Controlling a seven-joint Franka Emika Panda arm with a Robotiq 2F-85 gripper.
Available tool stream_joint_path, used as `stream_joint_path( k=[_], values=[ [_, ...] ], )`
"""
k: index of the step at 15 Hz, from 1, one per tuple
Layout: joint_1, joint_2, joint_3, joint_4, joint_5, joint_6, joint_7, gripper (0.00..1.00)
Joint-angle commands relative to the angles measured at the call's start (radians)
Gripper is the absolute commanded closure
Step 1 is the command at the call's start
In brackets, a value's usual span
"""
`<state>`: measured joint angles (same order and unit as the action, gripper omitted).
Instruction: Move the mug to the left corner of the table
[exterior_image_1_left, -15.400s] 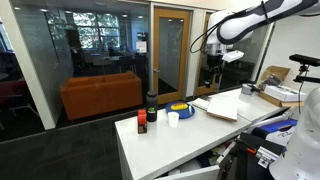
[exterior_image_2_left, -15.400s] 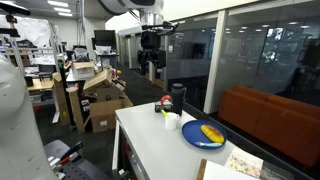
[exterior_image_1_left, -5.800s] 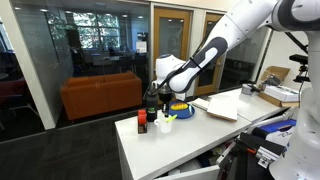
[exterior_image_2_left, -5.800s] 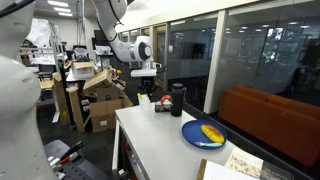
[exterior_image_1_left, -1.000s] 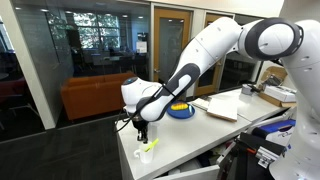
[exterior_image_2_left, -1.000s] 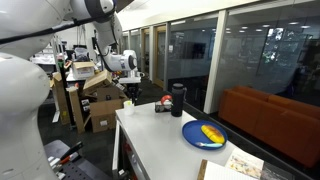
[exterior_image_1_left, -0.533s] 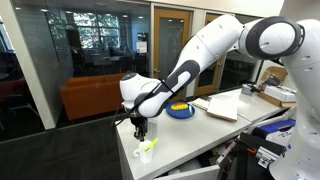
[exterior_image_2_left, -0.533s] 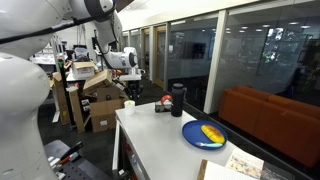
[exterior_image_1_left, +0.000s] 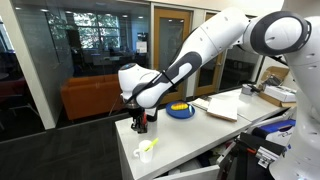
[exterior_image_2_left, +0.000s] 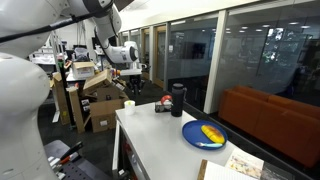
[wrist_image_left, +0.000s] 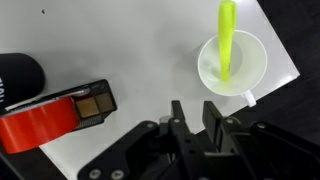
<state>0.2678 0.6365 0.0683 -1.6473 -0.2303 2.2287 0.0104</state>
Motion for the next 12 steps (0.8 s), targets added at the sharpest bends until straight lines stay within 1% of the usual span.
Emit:
stream_joint_path(
  k=[1,2,3,4,5,6,7,8,10,11,12],
  values=[
    [0.008,-0.026,-0.02,0.028,-0.006,-0.07,0.075,0.8],
    [0.008,-0.029,-0.028,0.041,-0.001,-0.094,0.11,0.75],
    [0.01,-0.033,-0.04,0.053,0.0,-0.117,0.158,0.75],
    [0.011,-0.033,-0.054,0.064,0.001,-0.138,0.212,0.93],
    [0.007,-0.034,-0.064,0.073,0.005,-0.156,0.254,0.84],
    [0.002,-0.034,-0.073,0.082,0.011,-0.181,0.289,0.69],
    [-0.003,-0.034,-0.081,0.089,0.015,-0.201,0.316,0.57],
    [-0.011,-0.038,-0.089,0.093,0.023,-0.222,0.343,0.56],
    [-0.032,-0.046,-0.098,0.097,0.042,-0.259,0.37,0.44],
    [-0.045,-0.051,-0.1,0.096,0.056,-0.279,0.378,0.36],
    [-0.061,-0.061,-0.102,0.086,0.072,-0.298,0.377,0.3]
  ],
)
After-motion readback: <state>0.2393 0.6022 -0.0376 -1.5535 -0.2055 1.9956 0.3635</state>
